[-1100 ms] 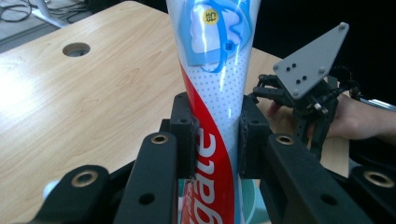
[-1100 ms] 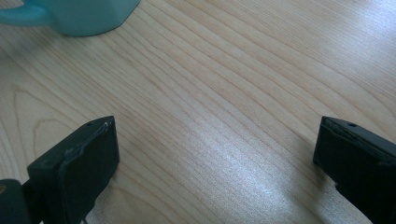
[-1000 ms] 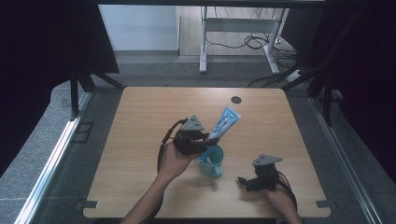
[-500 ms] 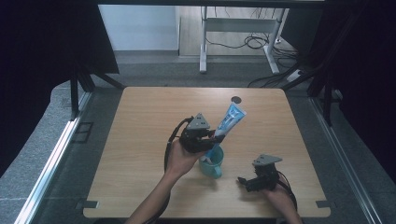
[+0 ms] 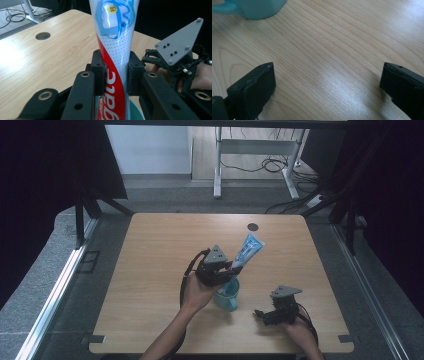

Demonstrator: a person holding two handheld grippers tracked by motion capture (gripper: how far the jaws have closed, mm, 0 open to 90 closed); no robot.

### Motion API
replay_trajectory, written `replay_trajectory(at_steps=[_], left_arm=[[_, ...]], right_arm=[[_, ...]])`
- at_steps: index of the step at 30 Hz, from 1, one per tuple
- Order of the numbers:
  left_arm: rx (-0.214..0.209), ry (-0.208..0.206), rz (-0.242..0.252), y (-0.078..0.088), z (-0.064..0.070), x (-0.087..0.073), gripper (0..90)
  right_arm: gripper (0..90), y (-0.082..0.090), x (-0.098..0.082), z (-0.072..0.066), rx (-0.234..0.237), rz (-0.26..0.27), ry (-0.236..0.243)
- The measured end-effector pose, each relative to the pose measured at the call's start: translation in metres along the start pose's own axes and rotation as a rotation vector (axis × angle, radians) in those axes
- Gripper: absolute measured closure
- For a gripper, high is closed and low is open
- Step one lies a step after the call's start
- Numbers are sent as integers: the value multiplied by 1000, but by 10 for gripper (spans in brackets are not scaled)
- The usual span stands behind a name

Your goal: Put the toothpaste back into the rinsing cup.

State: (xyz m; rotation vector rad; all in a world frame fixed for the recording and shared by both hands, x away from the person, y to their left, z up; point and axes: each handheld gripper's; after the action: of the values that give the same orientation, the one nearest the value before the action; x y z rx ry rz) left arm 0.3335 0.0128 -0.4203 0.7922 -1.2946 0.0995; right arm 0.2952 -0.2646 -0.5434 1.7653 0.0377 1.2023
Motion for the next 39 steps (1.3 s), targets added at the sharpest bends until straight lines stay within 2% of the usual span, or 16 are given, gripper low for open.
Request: replay_trajectory(at_steps=[12, 27, 39], left_arm=[[11, 10, -15, -8, 0, -14, 728], [20, -12, -51, -15, 4, -22, 725], [10, 9, -58, -17, 3, -29, 720]], right_arm=[[0, 0, 0, 0, 2, 0, -2], [0, 0, 0, 0, 2, -1, -1], [0, 0, 0, 0, 2, -1, 0]])
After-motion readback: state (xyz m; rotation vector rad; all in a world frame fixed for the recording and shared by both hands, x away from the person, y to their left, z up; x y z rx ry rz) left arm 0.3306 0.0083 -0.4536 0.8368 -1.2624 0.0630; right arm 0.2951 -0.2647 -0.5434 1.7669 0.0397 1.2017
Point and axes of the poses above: each handheld gripper's, and its own axes: y roughly backward along the jaws, x roughly out of its top, z roughly to its right, and after that the axes turned 4 degrees about x, right-handed
